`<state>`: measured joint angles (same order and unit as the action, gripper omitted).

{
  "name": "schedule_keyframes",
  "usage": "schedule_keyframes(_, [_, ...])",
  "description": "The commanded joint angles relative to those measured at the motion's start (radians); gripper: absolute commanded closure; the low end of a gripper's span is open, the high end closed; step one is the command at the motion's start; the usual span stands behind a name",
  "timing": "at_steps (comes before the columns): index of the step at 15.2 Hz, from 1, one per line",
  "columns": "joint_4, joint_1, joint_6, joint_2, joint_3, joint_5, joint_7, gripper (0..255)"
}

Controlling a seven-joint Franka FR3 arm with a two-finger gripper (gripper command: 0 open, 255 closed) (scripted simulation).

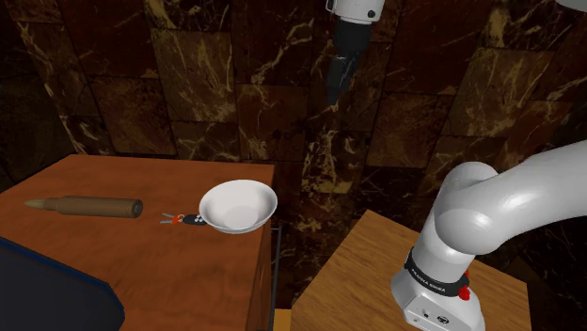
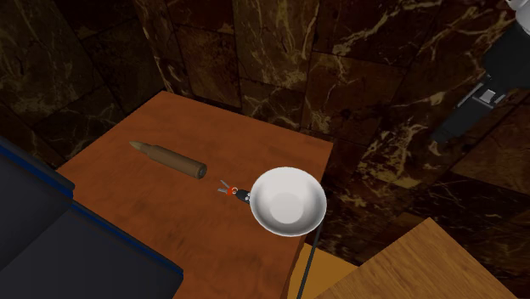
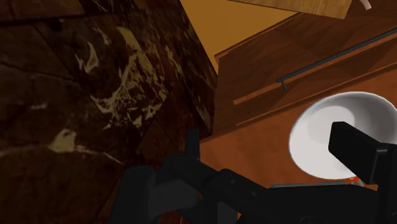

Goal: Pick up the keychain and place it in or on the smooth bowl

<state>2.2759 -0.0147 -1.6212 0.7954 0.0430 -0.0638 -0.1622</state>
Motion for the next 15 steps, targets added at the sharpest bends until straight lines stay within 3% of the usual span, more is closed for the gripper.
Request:
schedule_keyframes(1, [0.0,0.0,0.0,0.0,0.0,0.0,0.0,0])
schedule_keyframes(15, [-0.055,-0.06,-0.261,-0.391,0.159,0.065,0.139,0])
